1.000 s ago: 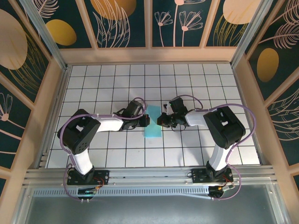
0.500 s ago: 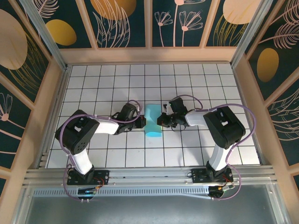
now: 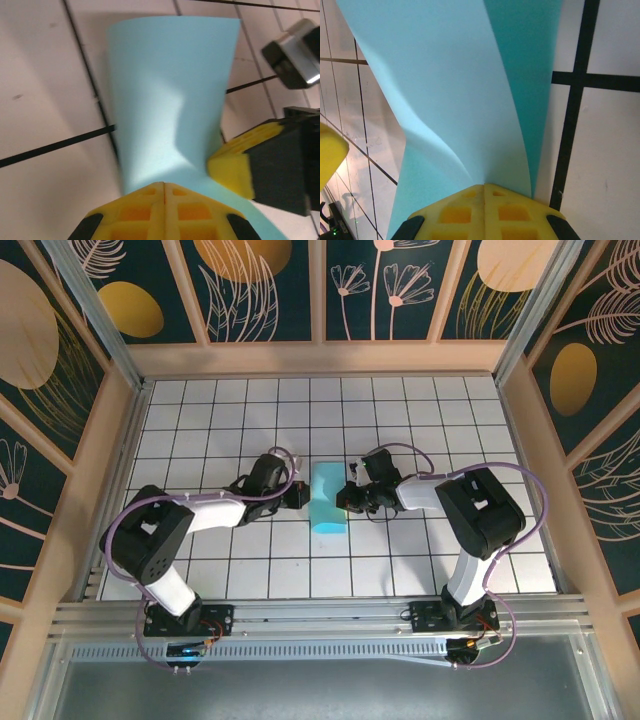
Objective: Fold a paper plane with a square sheet of paper (fold left side to right side)
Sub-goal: First fold the square sheet of paper in half at the center of the table, then hold the square sheet of paper at the center of the table.
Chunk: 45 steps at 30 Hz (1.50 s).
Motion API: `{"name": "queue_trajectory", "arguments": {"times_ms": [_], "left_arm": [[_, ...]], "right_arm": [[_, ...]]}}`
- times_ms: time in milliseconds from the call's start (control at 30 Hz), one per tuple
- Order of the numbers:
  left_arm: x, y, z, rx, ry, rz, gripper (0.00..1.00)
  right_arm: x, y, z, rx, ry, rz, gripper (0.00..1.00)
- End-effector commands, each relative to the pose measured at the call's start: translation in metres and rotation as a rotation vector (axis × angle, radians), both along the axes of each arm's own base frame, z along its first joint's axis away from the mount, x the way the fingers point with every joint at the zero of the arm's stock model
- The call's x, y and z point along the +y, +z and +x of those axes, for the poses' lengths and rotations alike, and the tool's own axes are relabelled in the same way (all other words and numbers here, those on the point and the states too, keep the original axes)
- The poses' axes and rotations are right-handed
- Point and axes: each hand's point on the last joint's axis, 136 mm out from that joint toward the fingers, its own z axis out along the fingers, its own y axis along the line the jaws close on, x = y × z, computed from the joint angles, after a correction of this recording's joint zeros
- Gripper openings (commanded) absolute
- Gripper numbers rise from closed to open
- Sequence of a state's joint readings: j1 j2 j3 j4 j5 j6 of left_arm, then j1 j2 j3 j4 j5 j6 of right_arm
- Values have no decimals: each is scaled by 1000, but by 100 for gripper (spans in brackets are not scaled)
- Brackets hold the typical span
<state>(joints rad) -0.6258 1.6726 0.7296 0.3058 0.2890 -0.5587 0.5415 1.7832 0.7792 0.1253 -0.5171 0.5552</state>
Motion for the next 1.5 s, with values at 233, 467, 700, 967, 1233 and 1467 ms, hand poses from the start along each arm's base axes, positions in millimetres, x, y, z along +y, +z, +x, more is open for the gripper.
{"name": "queue_trajectory", "arguments": {"times_ms": [233, 467, 700, 967, 1233, 1467], "left_arm": [[-29, -33, -5, 61, -78, 48, 0], [-23, -48, -8, 85, -69, 79, 0], [-15, -61, -14, 105, -65, 118, 0], [-10, -69, -17, 120, -53, 143, 0], [-10, -72, -17, 125, -52, 156, 0], [-10, -71, -17, 123, -50, 157, 0]], "right_arm": [[-47, -60, -31, 138, -50, -259, 0], [-46, -59, -29, 136, -49, -256, 0], [-39, -51, -26, 121, -41, -223, 0], [-28, -26, -12, 60, -39, -166, 0], [-15, 21, 7, -49, -44, -88, 0], [-4, 55, 19, -125, -36, -18, 0]]}}
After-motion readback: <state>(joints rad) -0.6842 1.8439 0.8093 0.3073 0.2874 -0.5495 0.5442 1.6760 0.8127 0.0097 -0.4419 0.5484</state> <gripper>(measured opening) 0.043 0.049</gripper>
